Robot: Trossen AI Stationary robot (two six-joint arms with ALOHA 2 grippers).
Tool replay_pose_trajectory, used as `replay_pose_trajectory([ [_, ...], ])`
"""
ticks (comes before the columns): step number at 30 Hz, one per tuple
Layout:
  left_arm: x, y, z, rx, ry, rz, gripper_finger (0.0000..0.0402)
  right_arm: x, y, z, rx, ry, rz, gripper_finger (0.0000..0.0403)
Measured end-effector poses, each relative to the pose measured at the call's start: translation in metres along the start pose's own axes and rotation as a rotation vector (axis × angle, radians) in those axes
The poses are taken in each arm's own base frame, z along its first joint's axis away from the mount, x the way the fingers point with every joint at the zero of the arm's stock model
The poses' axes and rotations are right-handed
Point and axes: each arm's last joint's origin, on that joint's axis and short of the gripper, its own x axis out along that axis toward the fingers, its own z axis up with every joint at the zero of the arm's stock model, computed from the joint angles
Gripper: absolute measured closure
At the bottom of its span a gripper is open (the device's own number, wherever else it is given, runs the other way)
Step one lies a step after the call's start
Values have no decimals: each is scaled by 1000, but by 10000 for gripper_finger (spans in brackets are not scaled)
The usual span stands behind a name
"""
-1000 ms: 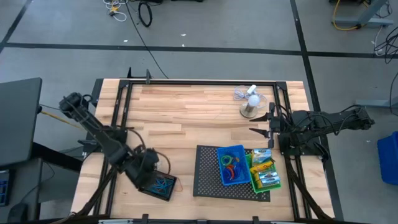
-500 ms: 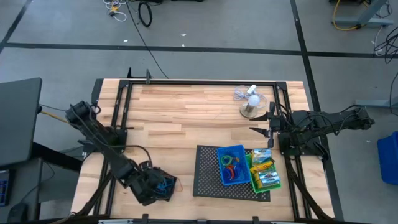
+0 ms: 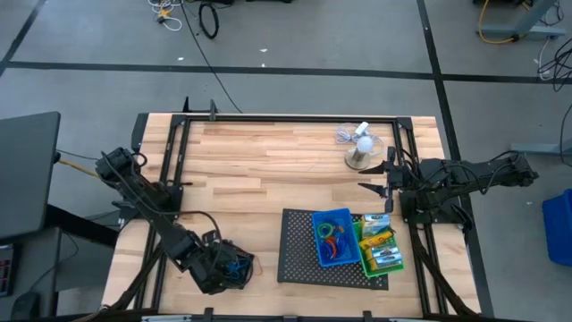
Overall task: Pick & Place Office Desk Supplies
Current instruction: Put the orange rubber band into the black bin
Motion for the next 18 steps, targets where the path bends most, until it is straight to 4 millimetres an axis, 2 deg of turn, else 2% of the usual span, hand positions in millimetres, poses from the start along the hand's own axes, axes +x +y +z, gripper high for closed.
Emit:
replay_pose_trajectory([
  [4, 1, 3, 4, 7, -32, 22, 208, 0, 0, 0, 4, 0, 0, 242],
  [8, 2, 4, 7, 23, -71, 49, 200, 0, 0, 0, 4, 0, 0, 242],
  [12, 4, 7, 8, 27, -57, 49, 226, 0, 0, 0, 4, 0, 0, 242],
  [18, 8, 7, 6, 45, -43, 60, 296, 0, 0, 0, 7, 1, 0, 242],
])
